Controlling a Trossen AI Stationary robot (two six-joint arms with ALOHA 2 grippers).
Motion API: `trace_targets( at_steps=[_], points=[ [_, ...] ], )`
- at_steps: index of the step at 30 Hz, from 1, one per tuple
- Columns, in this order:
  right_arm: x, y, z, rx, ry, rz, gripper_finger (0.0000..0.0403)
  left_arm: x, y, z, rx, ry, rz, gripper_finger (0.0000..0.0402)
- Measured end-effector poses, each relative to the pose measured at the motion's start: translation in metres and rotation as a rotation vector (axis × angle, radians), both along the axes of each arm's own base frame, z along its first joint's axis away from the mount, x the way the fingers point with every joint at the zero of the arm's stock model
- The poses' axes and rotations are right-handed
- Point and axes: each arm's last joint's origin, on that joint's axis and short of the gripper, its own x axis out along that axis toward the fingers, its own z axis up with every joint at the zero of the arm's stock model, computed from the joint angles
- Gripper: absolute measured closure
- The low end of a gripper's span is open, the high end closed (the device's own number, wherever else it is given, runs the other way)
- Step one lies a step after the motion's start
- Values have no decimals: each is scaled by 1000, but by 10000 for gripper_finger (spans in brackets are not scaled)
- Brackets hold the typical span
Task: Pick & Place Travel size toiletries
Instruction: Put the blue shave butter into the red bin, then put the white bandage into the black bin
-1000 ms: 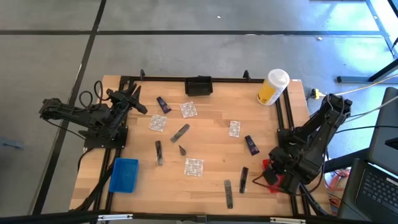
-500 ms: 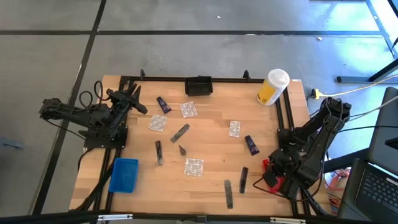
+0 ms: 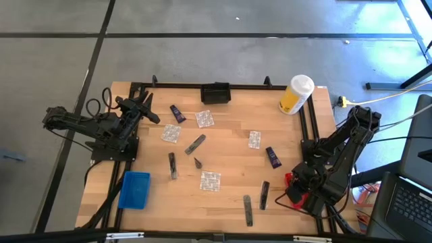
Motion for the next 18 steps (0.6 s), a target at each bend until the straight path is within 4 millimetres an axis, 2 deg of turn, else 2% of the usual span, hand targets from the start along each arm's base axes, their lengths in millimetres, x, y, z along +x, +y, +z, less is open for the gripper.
trace_targets(
  at_steps=[5, 9, 18],
  points=[
    [1, 1, 2, 10, -3, 3, 220, 0, 0, 0, 0, 0, 0, 315],
    [3, 3, 12, -3, -36, 35, 210, 0, 0, 0, 0, 0, 0, 315],
    [7, -1, 49, -124, -149, 61, 237, 0, 0, 0, 0, 0, 0, 315]
  ],
)
